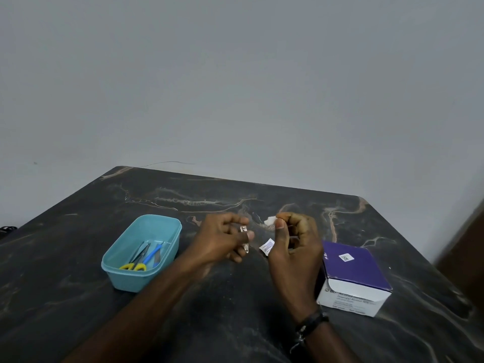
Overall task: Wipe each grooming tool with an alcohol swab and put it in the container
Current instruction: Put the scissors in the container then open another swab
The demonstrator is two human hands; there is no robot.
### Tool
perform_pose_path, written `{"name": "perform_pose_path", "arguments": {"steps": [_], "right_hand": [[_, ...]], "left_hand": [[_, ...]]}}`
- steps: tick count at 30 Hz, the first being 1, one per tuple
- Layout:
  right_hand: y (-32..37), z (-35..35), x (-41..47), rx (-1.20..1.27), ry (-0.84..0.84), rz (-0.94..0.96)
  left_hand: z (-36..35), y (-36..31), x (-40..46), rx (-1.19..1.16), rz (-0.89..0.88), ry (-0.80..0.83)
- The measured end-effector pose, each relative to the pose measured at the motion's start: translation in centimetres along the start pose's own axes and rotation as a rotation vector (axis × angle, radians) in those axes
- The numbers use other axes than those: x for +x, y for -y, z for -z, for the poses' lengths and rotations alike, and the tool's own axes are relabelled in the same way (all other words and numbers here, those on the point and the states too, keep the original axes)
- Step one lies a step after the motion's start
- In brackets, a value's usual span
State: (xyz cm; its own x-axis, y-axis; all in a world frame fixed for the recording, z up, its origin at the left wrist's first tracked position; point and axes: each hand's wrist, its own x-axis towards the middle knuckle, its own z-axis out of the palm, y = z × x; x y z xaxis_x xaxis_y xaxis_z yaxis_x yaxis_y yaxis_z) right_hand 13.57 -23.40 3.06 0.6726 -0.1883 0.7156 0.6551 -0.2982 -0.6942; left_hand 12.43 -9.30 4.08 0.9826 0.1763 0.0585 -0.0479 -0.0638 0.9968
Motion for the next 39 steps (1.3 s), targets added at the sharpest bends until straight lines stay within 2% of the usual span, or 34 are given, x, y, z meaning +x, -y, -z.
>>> {"name": "perform_pose_path", "arguments": {"steps": [6,9,15,22,30,34,39], "right_hand": [[-0.6,-0.8,-0.6,0.002,0.052,0.042],[-1.0,-0.9,-0.8,0.036,0.067,0.064],[-1.1,-1.4,-1.3,0.175,0.121,-0.153],[-1.3,-1.3,-1.2,0.109,0.231,-0.270],[0.1,-1.2,-1.4,0.101,0.576,-0.312],[0.1,-1.4,-1.6,0.119,0.585,-0.320],[0.1,-1.3,-1.3,0.178,0.595,-0.437]], "left_hand": [[0.5,0.7,-0.8,-0.310,-0.024,-0.053],[0.5,0.7,-0.9,-0.374,-0.005,-0.089],[1.1,0.6,-1.5,-0.379,0.029,-0.111],[1.3,0.4,-2.0,-0.346,0.011,-0.161],[1.0,0.2,-2.3,-0.244,-0.019,-0.216],[0.9,0.0,-2.3,-0.210,-0.020,-0.174],[1.2,0.4,-2.1,-0.144,-0.016,-0.134]]}}
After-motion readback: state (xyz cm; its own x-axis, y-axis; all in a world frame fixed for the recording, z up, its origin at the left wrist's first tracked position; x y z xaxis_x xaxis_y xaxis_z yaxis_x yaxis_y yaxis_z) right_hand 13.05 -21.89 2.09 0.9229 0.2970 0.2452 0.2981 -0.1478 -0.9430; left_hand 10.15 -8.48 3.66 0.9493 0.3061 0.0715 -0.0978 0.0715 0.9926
